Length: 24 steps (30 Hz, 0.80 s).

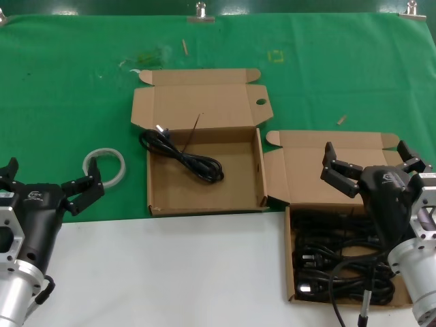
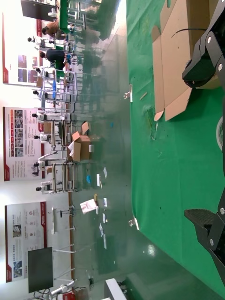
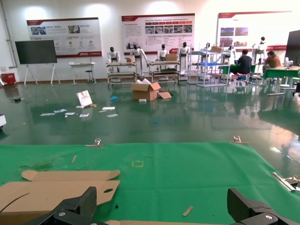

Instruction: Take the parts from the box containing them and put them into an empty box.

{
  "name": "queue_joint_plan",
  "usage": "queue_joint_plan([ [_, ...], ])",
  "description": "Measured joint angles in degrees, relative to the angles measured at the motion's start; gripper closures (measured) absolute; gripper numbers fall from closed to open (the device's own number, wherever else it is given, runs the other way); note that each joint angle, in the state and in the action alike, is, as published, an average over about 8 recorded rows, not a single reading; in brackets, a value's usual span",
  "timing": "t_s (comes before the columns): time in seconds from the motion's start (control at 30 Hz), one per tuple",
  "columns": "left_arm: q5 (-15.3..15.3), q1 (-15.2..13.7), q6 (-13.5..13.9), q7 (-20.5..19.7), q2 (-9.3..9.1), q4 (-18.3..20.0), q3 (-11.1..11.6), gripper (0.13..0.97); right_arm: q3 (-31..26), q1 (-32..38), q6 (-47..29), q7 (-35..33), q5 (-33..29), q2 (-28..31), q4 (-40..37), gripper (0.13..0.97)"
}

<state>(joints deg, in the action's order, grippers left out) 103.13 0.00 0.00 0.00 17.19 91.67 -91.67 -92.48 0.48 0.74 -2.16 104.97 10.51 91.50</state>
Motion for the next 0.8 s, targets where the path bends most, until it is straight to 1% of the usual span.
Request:
queue_joint_plan([
  [0.8, 0.0, 0.0, 0.0, 0.0, 0.00, 0.0, 0.0, 0.132, 0.0, 0.0, 0.0, 0.0, 0.0, 0.0, 0.0, 0.129],
])
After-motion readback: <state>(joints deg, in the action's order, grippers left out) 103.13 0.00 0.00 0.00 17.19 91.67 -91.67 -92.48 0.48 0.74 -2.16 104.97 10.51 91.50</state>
